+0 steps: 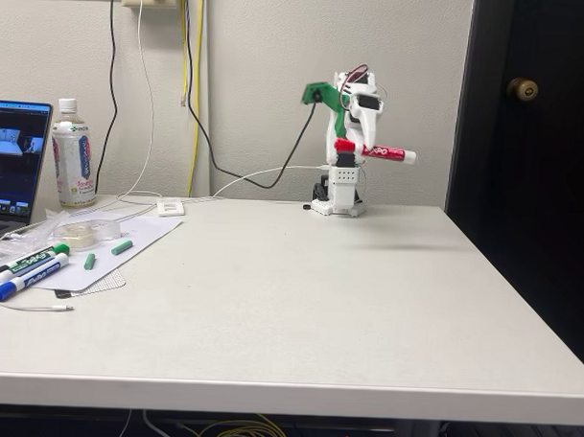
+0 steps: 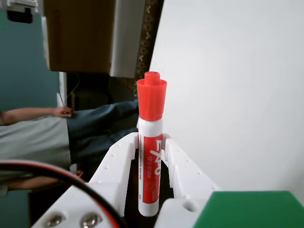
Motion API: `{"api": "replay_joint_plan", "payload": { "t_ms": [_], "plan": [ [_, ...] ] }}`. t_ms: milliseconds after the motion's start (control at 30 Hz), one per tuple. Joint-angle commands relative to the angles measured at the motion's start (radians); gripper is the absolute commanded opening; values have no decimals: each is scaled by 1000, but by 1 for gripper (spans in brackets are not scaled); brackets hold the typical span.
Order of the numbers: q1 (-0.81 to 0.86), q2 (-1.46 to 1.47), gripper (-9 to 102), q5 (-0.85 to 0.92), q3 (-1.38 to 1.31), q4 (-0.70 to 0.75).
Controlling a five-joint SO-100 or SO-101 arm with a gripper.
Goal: Pick up the red marker.
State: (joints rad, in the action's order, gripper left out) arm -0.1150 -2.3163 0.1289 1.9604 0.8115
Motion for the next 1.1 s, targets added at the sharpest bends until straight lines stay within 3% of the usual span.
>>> {"api": "replay_joint_plan", "payload": {
  "t_ms": [0,233,1067],
  "plan": [
    [37,-46,1,5,-18,-46],
    [104,-129,1,-9,46,-92],
    [66,-172,0,-106,87,-202]
  ]
}}
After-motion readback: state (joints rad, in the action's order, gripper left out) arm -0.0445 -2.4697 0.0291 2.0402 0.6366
